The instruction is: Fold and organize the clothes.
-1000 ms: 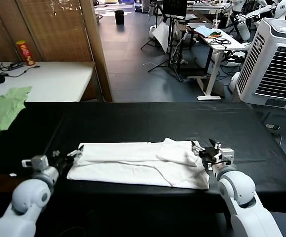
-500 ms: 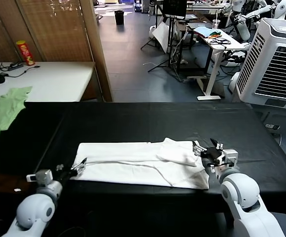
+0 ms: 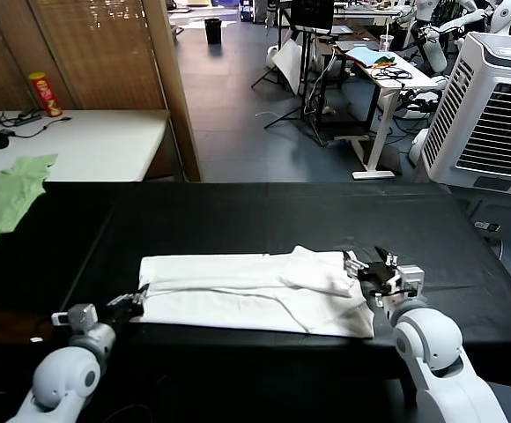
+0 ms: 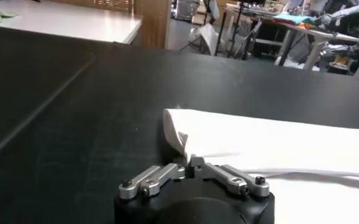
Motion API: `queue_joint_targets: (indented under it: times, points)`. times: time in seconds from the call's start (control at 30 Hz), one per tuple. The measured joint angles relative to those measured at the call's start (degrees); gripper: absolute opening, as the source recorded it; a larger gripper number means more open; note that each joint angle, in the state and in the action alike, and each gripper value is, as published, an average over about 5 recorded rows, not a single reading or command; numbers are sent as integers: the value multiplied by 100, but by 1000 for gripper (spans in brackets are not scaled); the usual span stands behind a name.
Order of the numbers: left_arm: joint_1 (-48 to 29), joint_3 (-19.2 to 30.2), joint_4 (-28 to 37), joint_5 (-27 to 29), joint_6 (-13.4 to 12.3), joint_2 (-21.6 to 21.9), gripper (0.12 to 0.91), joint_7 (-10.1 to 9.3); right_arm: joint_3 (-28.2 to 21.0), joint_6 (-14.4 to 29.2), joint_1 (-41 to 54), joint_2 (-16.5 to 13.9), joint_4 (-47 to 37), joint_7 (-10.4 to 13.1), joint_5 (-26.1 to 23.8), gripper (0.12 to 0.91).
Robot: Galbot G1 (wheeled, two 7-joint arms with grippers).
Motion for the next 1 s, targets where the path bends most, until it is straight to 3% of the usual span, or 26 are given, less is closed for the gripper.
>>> queue_joint_targets:
  times: [0.27,0.5,0.7,0.83,1.0]
  points:
    - [-84,-260,362,1317,-537,499,146,143,71,30,-54,9,8,2,-7,798]
    - [-36,-583,828,1839,-801,1327,146,121,20,40,-78,106,7,5,-79,798]
    - [115,-469,532,1783,-584,1362,146,48,16,40,-132,149,34,14,-162,798]
    - [101,-161,2,1516,-327,1047,146,-98,66,40,-213,151,44,16,-206,798]
    - [-105,448,-678,747,37,553,146,-336,125,43,-292,151,57,15,-236,798]
